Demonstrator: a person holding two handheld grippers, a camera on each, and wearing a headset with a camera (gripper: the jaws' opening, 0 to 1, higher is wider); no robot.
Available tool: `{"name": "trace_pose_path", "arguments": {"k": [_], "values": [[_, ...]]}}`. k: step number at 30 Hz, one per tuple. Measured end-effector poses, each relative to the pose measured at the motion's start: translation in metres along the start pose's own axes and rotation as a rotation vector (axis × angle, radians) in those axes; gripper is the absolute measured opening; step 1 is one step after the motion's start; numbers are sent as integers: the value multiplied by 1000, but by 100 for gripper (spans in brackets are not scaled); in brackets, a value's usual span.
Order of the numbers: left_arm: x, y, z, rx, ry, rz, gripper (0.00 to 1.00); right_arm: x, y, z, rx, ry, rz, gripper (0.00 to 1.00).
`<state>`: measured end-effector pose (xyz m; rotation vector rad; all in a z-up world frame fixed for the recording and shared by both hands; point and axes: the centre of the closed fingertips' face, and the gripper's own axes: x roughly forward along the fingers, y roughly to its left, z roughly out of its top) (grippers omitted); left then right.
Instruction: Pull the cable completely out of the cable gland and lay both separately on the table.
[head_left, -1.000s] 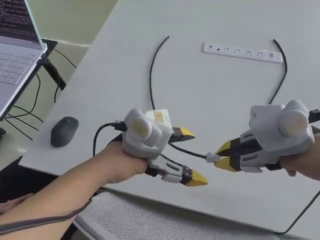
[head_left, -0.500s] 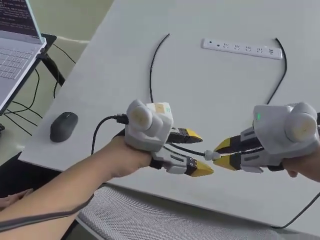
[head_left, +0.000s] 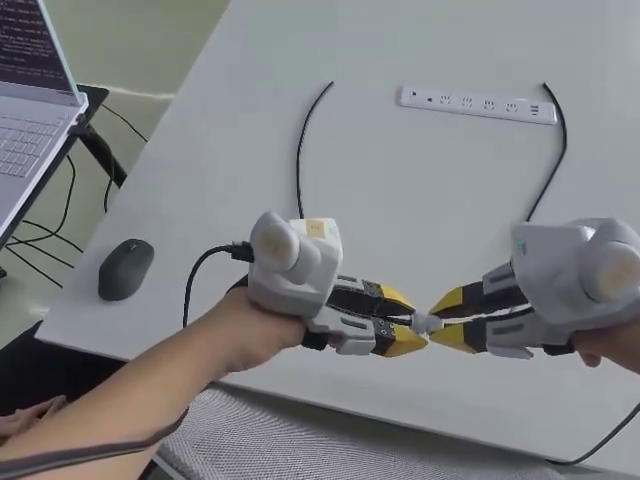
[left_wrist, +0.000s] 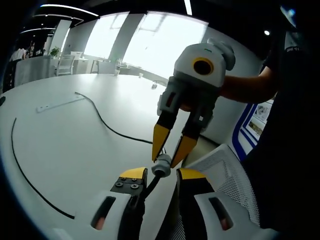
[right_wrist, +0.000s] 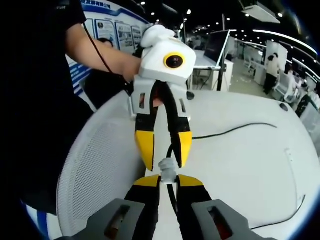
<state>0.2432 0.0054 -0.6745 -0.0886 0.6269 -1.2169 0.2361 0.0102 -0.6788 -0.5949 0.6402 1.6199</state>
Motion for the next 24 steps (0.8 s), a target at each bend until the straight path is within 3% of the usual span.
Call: {"name": "trace_pose_path", "arguments": {"k": [13, 21, 23, 24], "values": [[2, 0, 0, 10, -2, -19, 16, -3, 1, -1, -52, -23, 6, 6], [3, -1, 3, 74, -22, -12, 16, -6, -1, -2, -71, -53, 12, 7], [3, -1, 1, 33, -11, -9, 15, -5, 0, -2, -74, -54, 13, 7], [3, -1, 2, 46, -12, -8, 15, -5, 0, -2, -72, -54, 14, 7]]}}
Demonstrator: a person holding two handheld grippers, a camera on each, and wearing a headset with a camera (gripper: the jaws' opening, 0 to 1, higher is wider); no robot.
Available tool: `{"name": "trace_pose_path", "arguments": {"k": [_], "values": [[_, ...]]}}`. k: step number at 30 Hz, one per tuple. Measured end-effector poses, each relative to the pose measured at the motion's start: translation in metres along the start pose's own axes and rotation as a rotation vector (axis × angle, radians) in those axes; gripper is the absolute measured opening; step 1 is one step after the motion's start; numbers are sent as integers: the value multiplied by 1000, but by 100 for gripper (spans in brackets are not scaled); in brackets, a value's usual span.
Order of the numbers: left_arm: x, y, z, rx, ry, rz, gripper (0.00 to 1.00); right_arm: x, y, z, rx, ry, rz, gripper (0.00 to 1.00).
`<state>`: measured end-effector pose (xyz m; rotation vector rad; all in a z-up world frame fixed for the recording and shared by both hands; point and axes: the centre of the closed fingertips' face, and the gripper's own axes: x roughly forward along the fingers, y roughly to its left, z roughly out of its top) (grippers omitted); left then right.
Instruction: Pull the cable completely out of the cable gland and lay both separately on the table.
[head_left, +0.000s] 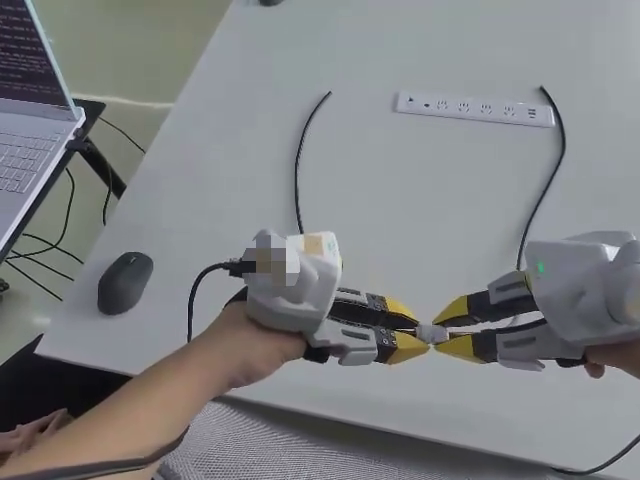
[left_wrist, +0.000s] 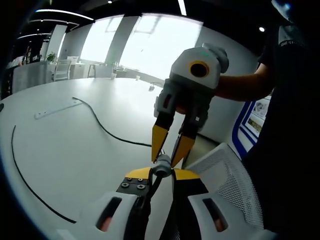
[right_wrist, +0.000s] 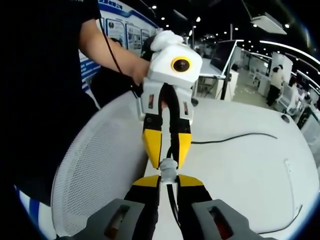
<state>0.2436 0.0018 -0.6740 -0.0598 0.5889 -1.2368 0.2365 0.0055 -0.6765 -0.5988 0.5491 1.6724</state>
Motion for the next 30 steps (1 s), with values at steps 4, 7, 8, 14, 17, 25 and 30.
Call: {"name": "trace_pose_path", "arguments": {"k": [4, 7, 8, 14, 17, 25, 30], "values": [[-1, -2, -2, -24, 9, -3, 15, 2, 2, 0, 9, -8, -1, 7], [-2, -2, 1, -16, 1, -3, 14, -1, 1, 3, 59, -22, -3, 8], [-3, -2, 2, -14, -2, -3, 14, -1, -1, 5, 80, -35, -5, 8], [-6, 3, 12, 25, -28, 0, 14, -10, -11, 8, 238, -106, 23, 9], [-7, 2, 14, 60, -26, -3, 14, -17, -12, 16, 322, -162, 69, 13], [-9, -2, 18, 130, -29, -15, 14, -22, -13, 19, 491, -211, 220, 13], [-9, -3, 19, 152, -21, -19, 14, -20, -7, 22, 624, -248, 353, 11]]}}
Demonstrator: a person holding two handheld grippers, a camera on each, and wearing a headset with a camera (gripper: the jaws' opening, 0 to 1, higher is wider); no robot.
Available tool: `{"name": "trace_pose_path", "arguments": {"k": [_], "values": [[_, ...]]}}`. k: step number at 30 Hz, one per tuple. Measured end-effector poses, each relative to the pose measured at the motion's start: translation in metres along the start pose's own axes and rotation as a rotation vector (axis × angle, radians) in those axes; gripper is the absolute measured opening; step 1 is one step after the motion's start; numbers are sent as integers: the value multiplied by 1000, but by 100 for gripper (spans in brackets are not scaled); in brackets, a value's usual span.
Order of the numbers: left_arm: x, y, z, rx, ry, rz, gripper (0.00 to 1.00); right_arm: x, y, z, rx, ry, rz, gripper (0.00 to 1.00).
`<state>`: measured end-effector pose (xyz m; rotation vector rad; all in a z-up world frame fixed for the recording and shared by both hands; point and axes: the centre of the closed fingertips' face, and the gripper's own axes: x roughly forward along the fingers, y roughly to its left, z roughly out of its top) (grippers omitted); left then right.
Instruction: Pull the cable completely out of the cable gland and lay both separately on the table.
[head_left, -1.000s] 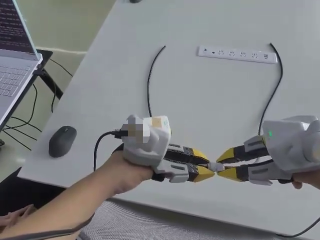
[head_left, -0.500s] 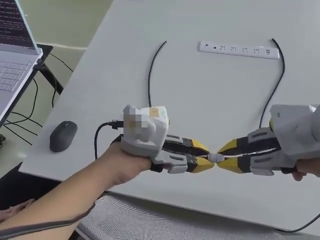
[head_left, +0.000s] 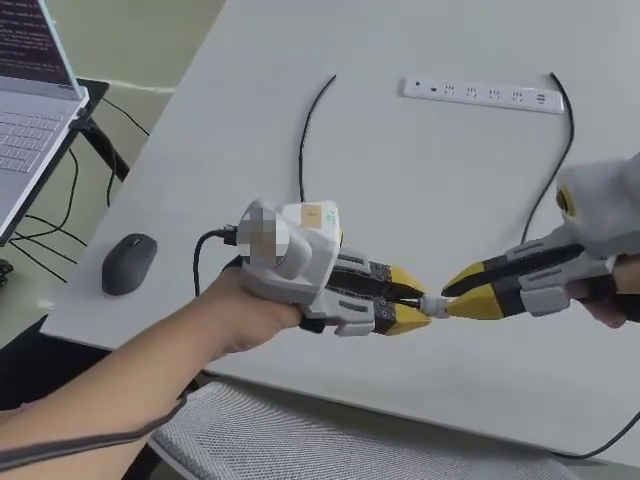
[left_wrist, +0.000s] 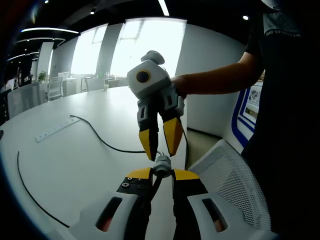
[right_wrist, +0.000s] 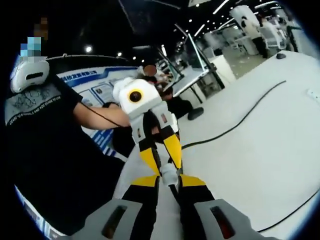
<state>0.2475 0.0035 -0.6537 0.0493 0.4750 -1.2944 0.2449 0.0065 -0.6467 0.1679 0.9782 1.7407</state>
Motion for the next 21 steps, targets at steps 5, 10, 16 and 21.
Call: {"name": "trace_pose_path", "arguments": {"k": [5, 10, 16, 21], "values": [[-2, -4, 5, -2, -10, -6, 14, 5, 3, -2, 51, 2, 74, 10], [-4, -5, 5, 2, -4, -8, 14, 7, 5, -1, 92, -18, 111, 9], [-3, -7, 3, -4, 5, -10, 14, 11, 8, -5, 89, 17, 119, 9], [-4, -2, 0, -31, 13, -5, 14, 11, 6, -4, -3, 29, 63, 7]]}}
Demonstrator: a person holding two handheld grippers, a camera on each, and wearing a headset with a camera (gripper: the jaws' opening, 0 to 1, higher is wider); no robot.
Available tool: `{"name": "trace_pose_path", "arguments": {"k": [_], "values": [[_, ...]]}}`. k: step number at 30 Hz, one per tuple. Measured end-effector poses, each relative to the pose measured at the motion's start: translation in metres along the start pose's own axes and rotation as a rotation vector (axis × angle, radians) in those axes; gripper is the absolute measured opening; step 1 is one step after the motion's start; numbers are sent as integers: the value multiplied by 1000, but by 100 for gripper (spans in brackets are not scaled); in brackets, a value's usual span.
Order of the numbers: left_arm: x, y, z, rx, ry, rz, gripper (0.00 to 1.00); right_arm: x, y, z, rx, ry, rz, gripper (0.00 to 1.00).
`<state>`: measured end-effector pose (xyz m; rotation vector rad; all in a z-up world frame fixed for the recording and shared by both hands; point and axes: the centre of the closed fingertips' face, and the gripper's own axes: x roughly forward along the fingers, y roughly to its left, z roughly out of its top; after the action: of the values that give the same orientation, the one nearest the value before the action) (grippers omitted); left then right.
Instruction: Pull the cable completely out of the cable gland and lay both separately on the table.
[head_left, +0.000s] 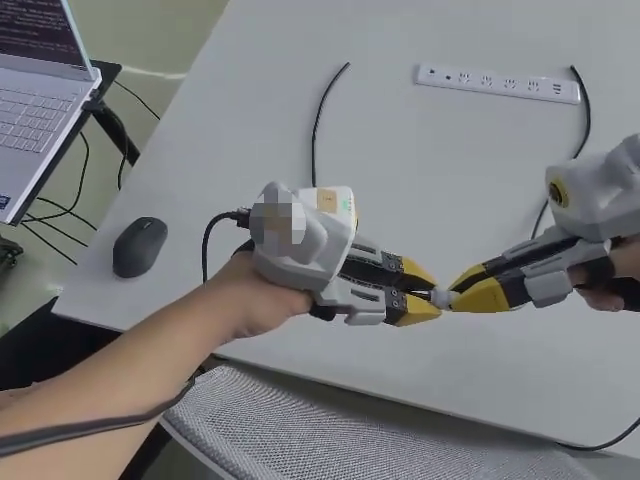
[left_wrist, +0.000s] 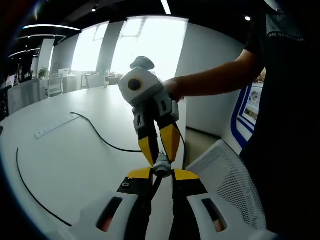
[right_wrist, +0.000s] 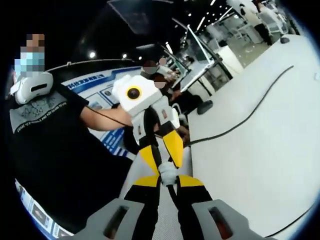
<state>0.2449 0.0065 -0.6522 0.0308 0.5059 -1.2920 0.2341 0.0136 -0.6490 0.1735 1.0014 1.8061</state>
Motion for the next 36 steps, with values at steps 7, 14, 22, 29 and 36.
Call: {"name": "trace_pose_path", "arguments": {"k": [7, 14, 22, 29, 36], "values": [[2, 4, -2, -69, -3, -8, 14, -1, -4, -1, -242, 77, -147, 6], [2, 7, -3, -109, -15, -16, 14, -2, -6, 0, -409, 100, -295, 6], [2, 5, -1, -175, -27, -33, 14, -3, -4, 0, -640, 154, -464, 7], [2, 3, -5, -205, -25, -38, 15, 1, -8, -4, -746, 200, -520, 7], [0, 5, -4, -204, -32, -25, 15, -2, -11, -1, -755, 192, -530, 8]]}}
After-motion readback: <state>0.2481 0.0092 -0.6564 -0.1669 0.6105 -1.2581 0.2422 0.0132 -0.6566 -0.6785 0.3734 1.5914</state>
